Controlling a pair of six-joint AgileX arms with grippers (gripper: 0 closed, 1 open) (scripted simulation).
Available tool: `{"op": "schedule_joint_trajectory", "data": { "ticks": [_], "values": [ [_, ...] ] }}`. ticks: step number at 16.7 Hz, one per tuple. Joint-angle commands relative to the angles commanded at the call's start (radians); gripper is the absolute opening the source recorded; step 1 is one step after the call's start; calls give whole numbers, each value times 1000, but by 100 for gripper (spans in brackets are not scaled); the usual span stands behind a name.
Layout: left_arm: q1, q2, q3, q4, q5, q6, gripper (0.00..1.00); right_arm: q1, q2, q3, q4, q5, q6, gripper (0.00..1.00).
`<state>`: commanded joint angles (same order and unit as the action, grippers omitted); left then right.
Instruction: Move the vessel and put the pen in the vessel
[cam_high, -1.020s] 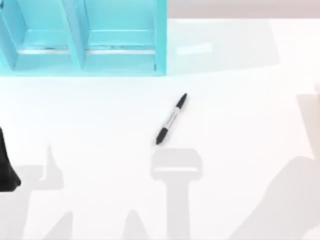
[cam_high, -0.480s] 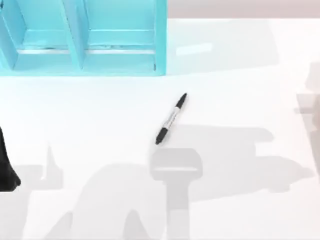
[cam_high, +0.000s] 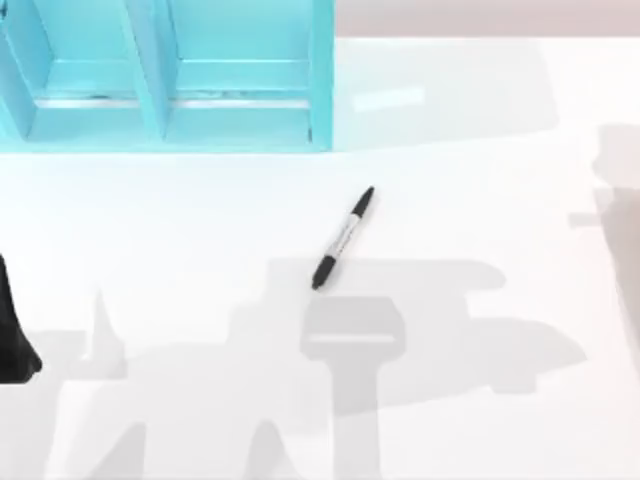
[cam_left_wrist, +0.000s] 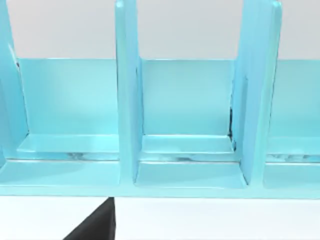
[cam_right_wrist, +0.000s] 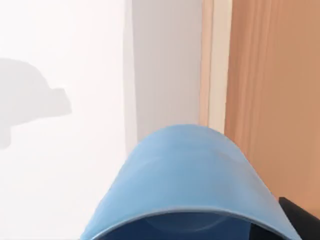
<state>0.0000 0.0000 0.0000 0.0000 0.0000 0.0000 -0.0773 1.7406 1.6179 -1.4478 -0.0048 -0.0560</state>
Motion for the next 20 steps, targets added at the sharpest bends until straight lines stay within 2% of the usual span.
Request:
{"op": "schedule_joint_trajectory", "data": {
  "ticks": [10, 16, 20],
  "values": [
    [0, 0, 0, 0, 0, 0, 100, 397, 81, -222, 371, -21, 392, 0],
    [0, 0, 0, 0, 0, 0, 100, 407, 84, -234, 386, -26, 407, 0],
    [0, 0, 0, 0, 0, 0, 100, 420, 114, -287, 479, -23, 418, 0]
  ]
}}
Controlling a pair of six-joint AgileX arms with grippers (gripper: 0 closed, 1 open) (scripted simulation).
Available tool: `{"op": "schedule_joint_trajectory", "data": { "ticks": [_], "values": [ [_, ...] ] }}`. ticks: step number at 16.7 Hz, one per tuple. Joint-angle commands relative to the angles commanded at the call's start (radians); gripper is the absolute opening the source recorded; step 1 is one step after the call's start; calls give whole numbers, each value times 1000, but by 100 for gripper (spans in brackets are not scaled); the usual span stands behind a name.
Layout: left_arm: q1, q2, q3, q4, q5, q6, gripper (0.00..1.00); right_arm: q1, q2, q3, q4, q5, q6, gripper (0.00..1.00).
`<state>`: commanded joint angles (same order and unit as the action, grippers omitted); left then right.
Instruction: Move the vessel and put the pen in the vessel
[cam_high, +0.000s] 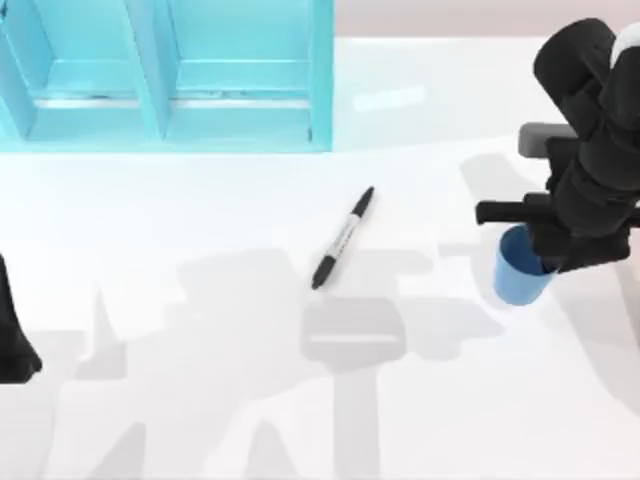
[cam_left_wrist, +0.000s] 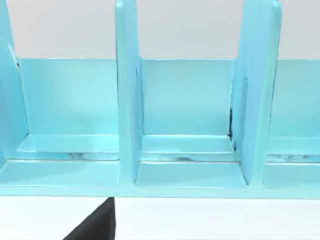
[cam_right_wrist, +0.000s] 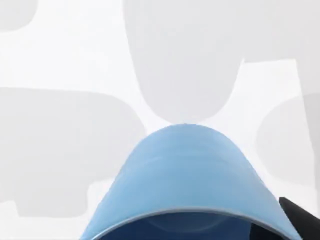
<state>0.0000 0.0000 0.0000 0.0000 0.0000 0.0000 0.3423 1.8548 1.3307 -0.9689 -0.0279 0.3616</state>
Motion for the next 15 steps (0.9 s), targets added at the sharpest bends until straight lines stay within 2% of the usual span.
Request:
{"op": "schedule_joint_trajectory", "data": {
  "ticks": [7, 15],
  "values": [
    [0, 0, 0, 0, 0, 0, 100, 12, 32, -46, 70, 2, 10, 0],
    [0, 0, 0, 0, 0, 0, 100, 12, 32, -46, 70, 2, 10, 60]
  ]
}}
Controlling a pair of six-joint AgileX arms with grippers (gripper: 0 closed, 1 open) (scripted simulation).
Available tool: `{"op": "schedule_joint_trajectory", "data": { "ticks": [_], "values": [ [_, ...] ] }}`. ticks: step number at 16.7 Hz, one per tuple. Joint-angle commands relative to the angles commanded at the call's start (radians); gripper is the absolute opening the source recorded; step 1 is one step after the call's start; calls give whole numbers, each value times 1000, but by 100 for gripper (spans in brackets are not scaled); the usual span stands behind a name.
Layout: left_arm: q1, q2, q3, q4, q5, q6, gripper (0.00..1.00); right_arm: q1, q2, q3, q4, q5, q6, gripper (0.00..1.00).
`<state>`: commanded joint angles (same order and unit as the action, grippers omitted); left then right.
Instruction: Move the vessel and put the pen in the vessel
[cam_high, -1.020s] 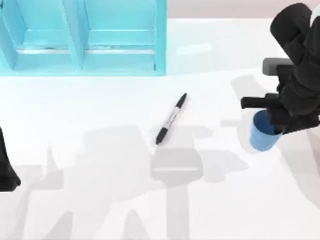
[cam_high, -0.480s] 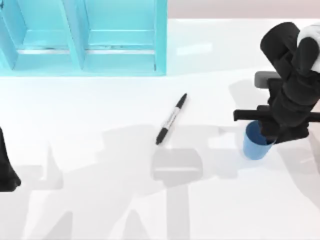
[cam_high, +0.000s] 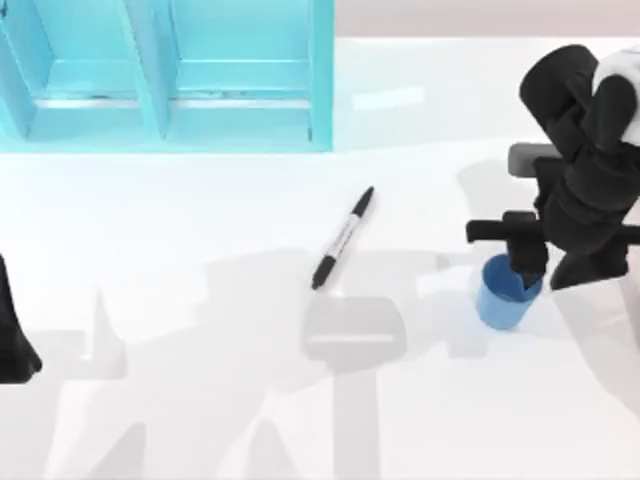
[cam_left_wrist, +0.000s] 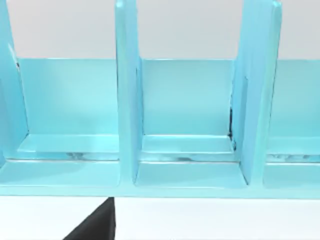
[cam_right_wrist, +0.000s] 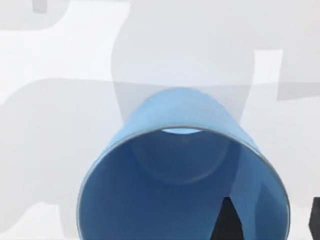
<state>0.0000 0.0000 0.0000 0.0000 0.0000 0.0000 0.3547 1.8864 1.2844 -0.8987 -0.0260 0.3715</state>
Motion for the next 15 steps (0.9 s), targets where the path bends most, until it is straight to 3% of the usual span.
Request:
{"op": "schedule_joint_trajectory", "data": {
  "ticks": [5, 15],
  "values": [
    [0, 0, 0, 0, 0, 0, 100, 0, 0, 0, 0, 0, 0, 98],
    [0, 0, 0, 0, 0, 0, 100, -2, 0, 3, -3, 0, 0, 100]
  ]
}}
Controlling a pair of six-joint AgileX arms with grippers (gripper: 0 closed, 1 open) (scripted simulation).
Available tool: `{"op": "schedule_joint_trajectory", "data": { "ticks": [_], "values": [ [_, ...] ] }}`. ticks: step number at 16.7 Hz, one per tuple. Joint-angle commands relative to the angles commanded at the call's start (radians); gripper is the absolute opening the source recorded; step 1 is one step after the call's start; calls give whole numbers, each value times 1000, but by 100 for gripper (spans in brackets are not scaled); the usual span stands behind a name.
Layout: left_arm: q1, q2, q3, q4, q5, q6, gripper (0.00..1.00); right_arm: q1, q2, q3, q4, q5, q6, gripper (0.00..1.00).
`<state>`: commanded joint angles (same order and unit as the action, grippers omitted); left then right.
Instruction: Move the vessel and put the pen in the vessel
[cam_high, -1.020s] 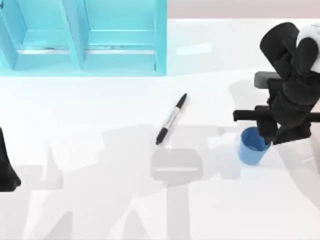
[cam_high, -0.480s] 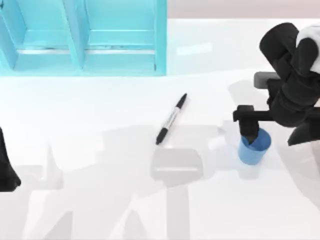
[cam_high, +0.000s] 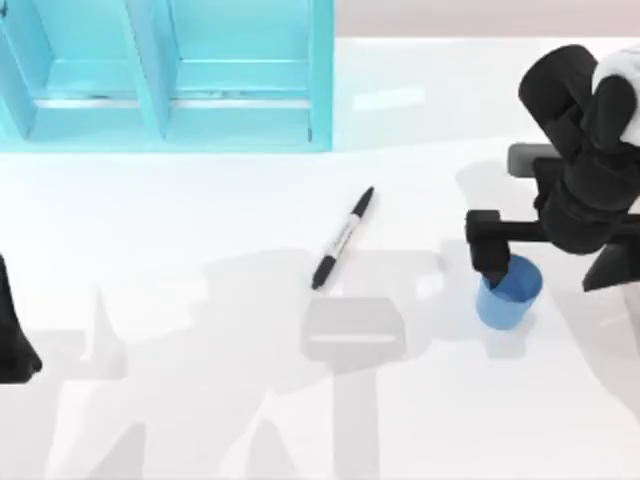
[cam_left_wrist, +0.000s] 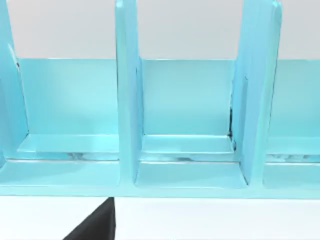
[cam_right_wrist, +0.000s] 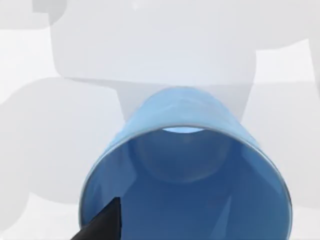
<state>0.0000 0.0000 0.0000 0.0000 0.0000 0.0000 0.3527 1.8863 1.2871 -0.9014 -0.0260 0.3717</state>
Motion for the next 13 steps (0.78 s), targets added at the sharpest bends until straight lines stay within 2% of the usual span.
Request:
{"op": "schedule_joint_trajectory", "data": {
  "ticks": [3, 10, 13],
  "values": [
    [0, 0, 0, 0, 0, 0, 100, -2, 3, 70, -70, -1, 3, 100],
    [0, 0, 0, 0, 0, 0, 100, -4, -20, 445, -483, 1, -2, 100],
    [0, 0, 0, 0, 0, 0, 100, -6, -36, 538, -577, 0, -6, 100]
  ]
}}
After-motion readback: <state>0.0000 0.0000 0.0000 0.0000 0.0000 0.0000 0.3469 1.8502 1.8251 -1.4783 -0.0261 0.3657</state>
